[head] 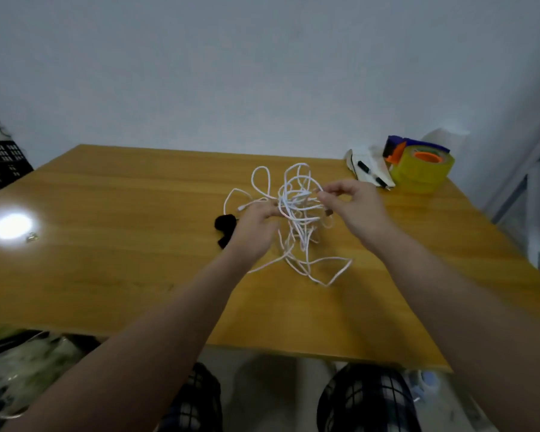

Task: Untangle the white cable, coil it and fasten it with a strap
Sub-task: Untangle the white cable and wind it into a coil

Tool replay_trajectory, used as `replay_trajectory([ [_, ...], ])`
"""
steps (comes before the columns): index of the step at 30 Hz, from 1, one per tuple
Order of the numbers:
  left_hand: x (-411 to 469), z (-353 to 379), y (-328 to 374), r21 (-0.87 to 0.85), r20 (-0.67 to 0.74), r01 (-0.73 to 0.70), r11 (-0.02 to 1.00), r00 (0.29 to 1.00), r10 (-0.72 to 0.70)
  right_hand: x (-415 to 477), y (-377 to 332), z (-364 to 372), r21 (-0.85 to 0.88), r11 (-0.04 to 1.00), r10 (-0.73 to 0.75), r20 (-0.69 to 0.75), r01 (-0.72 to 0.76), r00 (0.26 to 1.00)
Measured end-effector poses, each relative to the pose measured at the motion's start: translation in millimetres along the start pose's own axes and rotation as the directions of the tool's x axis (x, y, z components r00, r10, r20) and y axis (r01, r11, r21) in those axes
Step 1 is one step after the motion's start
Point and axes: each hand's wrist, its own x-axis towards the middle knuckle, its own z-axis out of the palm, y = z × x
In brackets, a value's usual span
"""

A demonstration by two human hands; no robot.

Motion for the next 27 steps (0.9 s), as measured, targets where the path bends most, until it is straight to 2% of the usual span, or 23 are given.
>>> replay_trajectory([
  [1, 0, -7, 3, -0.031, -0.105, 0.018, 0.999, 0.994, -0.021, -1, 2, 1, -0.008, 1.000, -0.005, 0.001, 0.005, 1.000],
  [2, 2, -13, 6, -0.118, -0.152, 0.041, 0.992, 0.987, -0.059, -1, 3, 1, -0.010, 1.000, -0.015, 0.005, 0.015, 1.000],
  [4, 6, -20, 13, -0.250, -0.063, 0.072, 0.965, 0.994, -0.090, -1, 2, 3, -0.016, 0.999, -0.039, 0.027, 0.039, 0.999],
  [6, 10, -24, 17, -0.252, 0.062, 0.085, 0.964, 0.995, -0.072, -1, 2, 5, -0.044, 0.998, -0.052, 0.044, 0.054, 0.998],
  [10, 14, -28, 21, -0.259, 0.158, 0.119, 0.959, 0.984, -0.080, 1, -2, 7, -0.095, 0.995, -0.027, 0.085, 0.036, 0.996],
  [12, 16, -31, 21, -0.263, 0.169, 0.117, 0.958, 0.983, -0.074, 0, -6, 7, -0.063, 0.995, -0.067, 0.150, 0.078, 0.986],
  [14, 18, -32, 24, -0.226, 0.155, 0.112, 0.968, 0.985, -0.078, 0, -10, 5, -0.034, 0.991, -0.112, 0.297, 0.128, 0.948],
  [16, 22, -34, 27, -0.164, 0.134, 0.096, 0.982, 0.988, -0.074, 2, -15, 7, -0.126, 0.971, -0.133, 0.421, 0.204, 0.897],
  [18, 23, -34, 30, -0.080, 0.131, 0.070, 0.994, 0.990, -0.059, 6, -18, 10, -0.209, 0.936, -0.190, 0.376, 0.283, 0.907],
  [20, 25, -32, 30, -0.067, 0.091, 0.075, 0.995, 0.993, -0.069, 10, -18, 11, -0.227, 0.935, -0.225, 0.209, 0.271, 0.952],
  [21, 26, -34, 28, -0.129, 0.049, 0.113, 0.985, 0.993, -0.108, 12, -16, 10, -0.161, 0.963, -0.195, 0.128, 0.214, 0.972],
  [22, 28, -37, 26, -0.221, -0.005, 0.156, 0.963, 0.987, -0.161, 14, -15, 8, 0.006, 0.993, -0.121, 0.053, 0.121, 0.991],
  [23, 31, -42, 21, -0.302, -0.075, 0.184, 0.935, 0.974, -0.215, 14, -17, 4, 0.261, 0.965, -0.022, -0.014, 0.025, 1.000],
  [24, 33, -50, 16, -0.345, -0.153, 0.200, 0.917, 0.952, -0.265, 14, -19, -1, 0.525, 0.850, 0.090, -0.057, -0.047, 0.994],
  [25, 36, -59, 9, -0.343, -0.224, 0.213, 0.915, 0.927, -0.300, 15, -17, -6, 0.691, 0.719, 0.182, -0.084, -0.074, 0.980],
  [26, 37, -66, 2, -0.319, -0.275, 0.228, 0.920, 0.906, -0.320, 15, -14, -11, 0.737, 0.671, 0.239, -0.117, -0.077, 0.964],
  [27, 38, -71, -4, -0.303, -0.303, 0.236, 0.923, 0.895, -0.328, 15, -8, -16, 0.670, 0.739, 0.246, -0.169, -0.071, 0.954],
])
